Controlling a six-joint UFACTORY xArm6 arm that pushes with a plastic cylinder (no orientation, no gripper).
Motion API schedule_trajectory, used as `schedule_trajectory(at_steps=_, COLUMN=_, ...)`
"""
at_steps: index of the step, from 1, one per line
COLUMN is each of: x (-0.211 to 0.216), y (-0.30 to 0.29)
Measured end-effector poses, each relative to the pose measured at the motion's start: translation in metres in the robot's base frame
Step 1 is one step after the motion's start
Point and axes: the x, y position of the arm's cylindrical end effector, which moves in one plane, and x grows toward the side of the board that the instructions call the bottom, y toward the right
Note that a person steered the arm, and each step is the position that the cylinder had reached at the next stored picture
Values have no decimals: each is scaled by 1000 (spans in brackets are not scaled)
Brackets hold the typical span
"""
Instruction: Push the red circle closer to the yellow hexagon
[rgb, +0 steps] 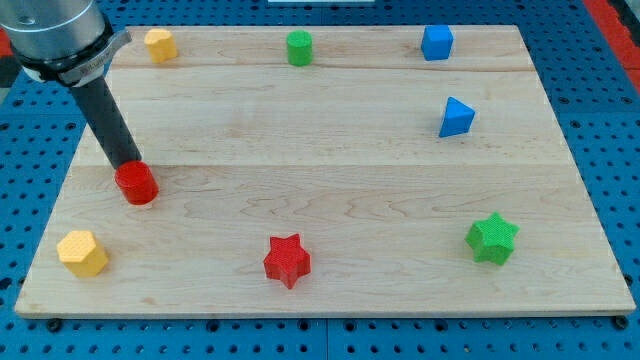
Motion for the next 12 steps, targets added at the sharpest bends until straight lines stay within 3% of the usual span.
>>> schedule_trajectory(at_steps=1, x=-8, y=11)
schedule_trajectory(at_steps=4, x=38, y=1)
schedule_trajectory(at_steps=6, x=39, y=8)
schedule_trajectory(at_steps=8, x=57, y=55)
schedule_trajectory(at_steps=9, x=63, y=27)
schedule_trajectory(at_steps=11, x=54, y=13)
schedule_trajectory(at_steps=12, x=-13, y=61)
